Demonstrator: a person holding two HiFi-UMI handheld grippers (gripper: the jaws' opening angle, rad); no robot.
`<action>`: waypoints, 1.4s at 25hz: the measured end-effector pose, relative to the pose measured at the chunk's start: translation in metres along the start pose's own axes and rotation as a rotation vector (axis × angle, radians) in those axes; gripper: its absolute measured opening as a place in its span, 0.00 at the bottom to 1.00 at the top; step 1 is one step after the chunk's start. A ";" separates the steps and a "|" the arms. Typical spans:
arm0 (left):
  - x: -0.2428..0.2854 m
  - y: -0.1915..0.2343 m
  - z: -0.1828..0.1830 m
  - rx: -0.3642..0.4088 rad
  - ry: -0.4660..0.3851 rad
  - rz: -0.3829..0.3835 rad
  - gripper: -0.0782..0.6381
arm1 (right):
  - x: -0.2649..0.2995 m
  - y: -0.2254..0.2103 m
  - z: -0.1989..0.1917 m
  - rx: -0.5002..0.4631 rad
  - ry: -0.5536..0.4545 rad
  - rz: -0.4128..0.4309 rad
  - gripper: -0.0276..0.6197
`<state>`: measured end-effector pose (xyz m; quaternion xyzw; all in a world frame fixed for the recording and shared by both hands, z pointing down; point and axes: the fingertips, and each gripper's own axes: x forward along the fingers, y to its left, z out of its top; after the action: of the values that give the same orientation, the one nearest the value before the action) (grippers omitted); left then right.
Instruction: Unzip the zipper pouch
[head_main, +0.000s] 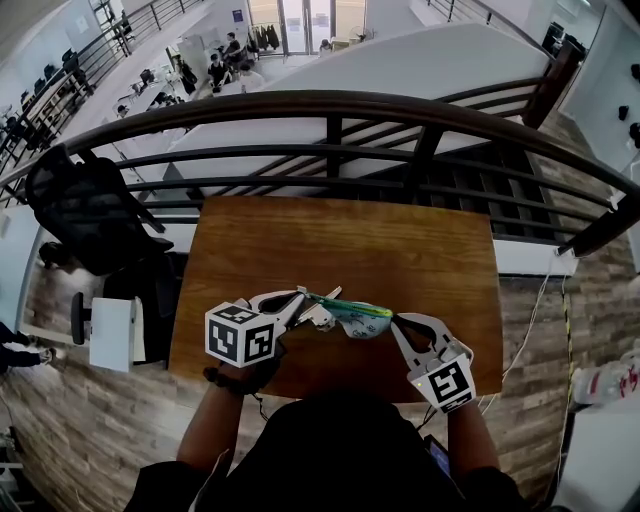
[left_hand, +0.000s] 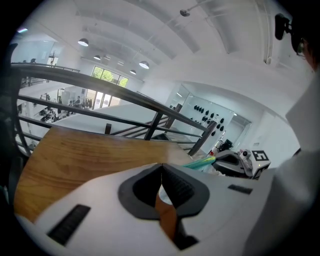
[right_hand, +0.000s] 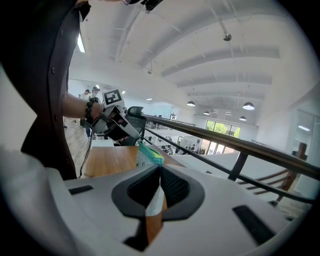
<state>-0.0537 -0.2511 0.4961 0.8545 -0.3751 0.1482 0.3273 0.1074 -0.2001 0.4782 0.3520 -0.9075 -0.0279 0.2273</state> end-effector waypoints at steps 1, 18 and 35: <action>0.000 0.001 -0.001 0.000 0.001 0.000 0.13 | 0.001 0.002 0.000 -0.002 0.000 0.000 0.05; 0.000 -0.007 -0.017 -0.048 -0.018 -0.089 0.36 | 0.013 -0.003 -0.028 0.124 0.060 -0.048 0.13; -0.066 0.014 0.029 0.126 -0.400 0.003 0.15 | -0.014 -0.034 0.021 0.419 -0.183 -0.190 0.04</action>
<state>-0.1080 -0.2420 0.4479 0.8852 -0.4238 -0.0006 0.1919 0.1290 -0.2188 0.4461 0.4712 -0.8732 0.1078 0.0624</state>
